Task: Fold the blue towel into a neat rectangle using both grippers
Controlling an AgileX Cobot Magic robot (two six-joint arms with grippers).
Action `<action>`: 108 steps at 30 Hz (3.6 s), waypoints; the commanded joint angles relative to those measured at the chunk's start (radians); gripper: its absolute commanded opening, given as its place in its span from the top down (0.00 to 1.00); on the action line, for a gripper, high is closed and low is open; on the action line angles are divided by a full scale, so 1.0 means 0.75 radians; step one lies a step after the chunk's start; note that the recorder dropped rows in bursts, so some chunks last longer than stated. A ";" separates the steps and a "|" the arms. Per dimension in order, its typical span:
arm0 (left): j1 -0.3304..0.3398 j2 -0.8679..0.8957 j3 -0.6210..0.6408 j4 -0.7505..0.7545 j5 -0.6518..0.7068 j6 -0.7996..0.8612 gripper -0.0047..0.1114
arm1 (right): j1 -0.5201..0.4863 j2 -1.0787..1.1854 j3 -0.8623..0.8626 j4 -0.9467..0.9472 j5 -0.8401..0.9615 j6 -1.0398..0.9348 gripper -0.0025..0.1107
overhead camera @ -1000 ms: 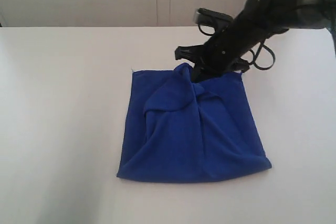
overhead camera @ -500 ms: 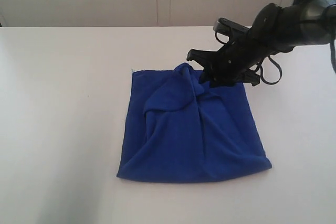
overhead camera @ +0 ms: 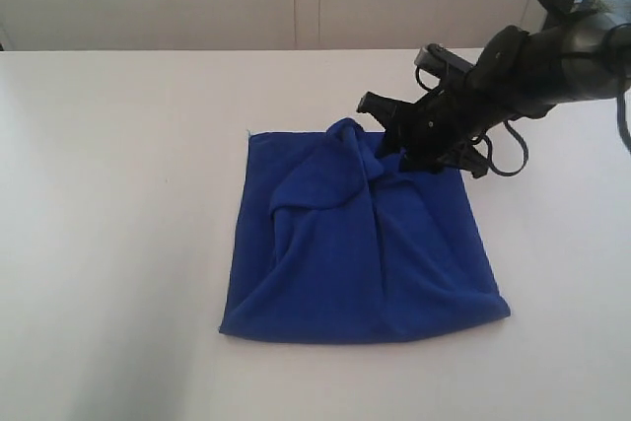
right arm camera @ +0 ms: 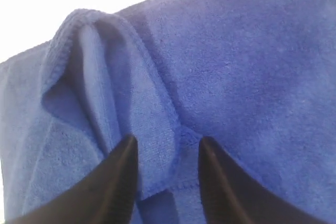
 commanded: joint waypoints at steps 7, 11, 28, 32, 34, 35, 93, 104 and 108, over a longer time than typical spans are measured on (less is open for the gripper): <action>0.004 -0.008 0.008 -0.010 0.010 -0.006 0.96 | -0.009 0.052 0.005 0.094 0.010 -0.012 0.67; 0.004 -0.008 0.008 -0.010 0.010 -0.006 0.96 | -0.006 0.052 0.005 0.097 0.020 -0.012 0.67; 0.004 -0.008 0.008 -0.010 0.010 -0.006 0.96 | 0.013 -0.008 0.005 0.105 -0.064 -0.162 0.98; 0.004 -0.008 0.008 -0.010 0.010 -0.006 0.96 | 0.013 -0.071 0.005 0.079 -0.040 -0.397 0.98; 0.004 -0.008 0.008 -0.010 0.010 -0.006 0.96 | 0.013 -0.074 0.005 0.075 -0.020 -0.505 0.98; 0.004 -0.008 0.008 -0.010 0.010 -0.006 0.96 | 0.013 -0.072 0.005 0.065 -0.011 -0.578 0.98; -0.241 0.942 -0.606 -0.160 -0.143 0.638 0.96 | -0.100 0.006 -0.122 0.241 0.345 -0.740 0.98; -0.276 1.108 -0.791 0.764 -0.032 -0.056 0.96 | -0.100 0.006 -0.122 0.239 0.348 -0.740 0.98; -0.428 1.158 -0.846 0.588 -0.064 0.189 0.96 | -0.103 0.006 -0.122 0.239 0.349 -0.734 0.98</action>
